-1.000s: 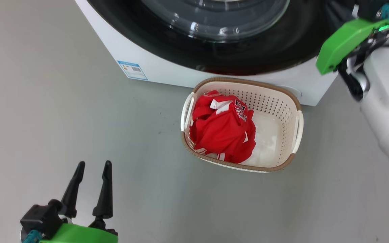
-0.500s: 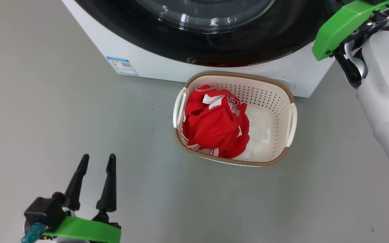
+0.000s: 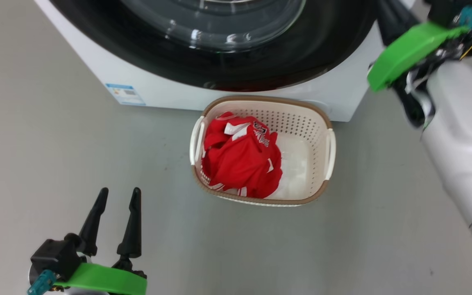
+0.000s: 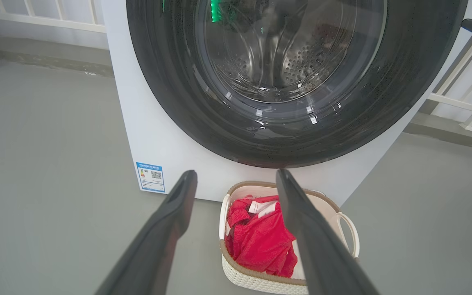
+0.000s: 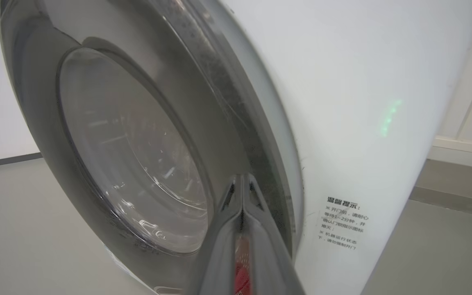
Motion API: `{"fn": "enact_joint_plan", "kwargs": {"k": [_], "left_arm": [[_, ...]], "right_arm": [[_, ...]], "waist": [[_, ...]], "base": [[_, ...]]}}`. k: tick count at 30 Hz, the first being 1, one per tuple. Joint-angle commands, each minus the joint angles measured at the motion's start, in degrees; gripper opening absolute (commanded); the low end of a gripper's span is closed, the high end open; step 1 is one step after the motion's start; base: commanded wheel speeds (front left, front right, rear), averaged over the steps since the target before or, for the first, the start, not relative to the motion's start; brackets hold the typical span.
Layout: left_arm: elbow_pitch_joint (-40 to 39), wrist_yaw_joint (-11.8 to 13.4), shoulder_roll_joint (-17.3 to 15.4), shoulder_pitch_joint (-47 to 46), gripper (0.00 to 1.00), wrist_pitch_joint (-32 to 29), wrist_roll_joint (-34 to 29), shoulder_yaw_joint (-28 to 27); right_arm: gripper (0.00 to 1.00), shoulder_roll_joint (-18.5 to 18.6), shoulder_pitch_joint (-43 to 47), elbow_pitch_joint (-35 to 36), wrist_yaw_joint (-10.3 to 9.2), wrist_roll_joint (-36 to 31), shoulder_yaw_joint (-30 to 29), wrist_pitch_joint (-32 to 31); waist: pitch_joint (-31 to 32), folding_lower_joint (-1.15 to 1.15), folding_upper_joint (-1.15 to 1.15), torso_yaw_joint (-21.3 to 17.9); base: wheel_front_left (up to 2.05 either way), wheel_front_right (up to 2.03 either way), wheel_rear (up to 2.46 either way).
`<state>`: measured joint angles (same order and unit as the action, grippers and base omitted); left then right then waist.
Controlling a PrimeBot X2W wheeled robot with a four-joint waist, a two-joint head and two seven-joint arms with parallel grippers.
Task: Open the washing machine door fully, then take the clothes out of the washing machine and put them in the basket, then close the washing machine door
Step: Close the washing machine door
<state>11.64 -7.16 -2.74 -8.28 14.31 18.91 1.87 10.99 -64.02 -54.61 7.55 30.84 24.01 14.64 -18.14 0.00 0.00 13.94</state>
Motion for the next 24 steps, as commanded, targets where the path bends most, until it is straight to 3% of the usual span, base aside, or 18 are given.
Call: {"fn": "enact_joint_plan", "kwargs": {"k": [1,15,24], "left_arm": [[-1.07,-0.33,-1.19,-1.26,1.0,0.69,-0.5,-1.71],[-1.53,-0.33,-0.78,1.52,1.0,0.69,-1.64,-5.22],[-1.21,-0.33,-0.53,4.79,1.0,0.69,-2.11,-6.05]], "right_arm": [[1.0,-0.85,2.9,2.92,-0.06,0.6,0.92,0.36],[1.0,-1.06,27.95,19.01,-0.06,-3.92,-5.96,0.36],[1.0,-0.67,39.23,22.33,-0.06,-6.65,-12.4,0.36]], "waist": [[1.38,0.0,0.0,-1.6],[10.32,0.0,0.0,-10.18],[16.1,0.0,0.0,-13.36]], "base": [[0.0,0.0,0.0],[0.0,0.0,0.0],[0.0,0.0,0.0]]}}
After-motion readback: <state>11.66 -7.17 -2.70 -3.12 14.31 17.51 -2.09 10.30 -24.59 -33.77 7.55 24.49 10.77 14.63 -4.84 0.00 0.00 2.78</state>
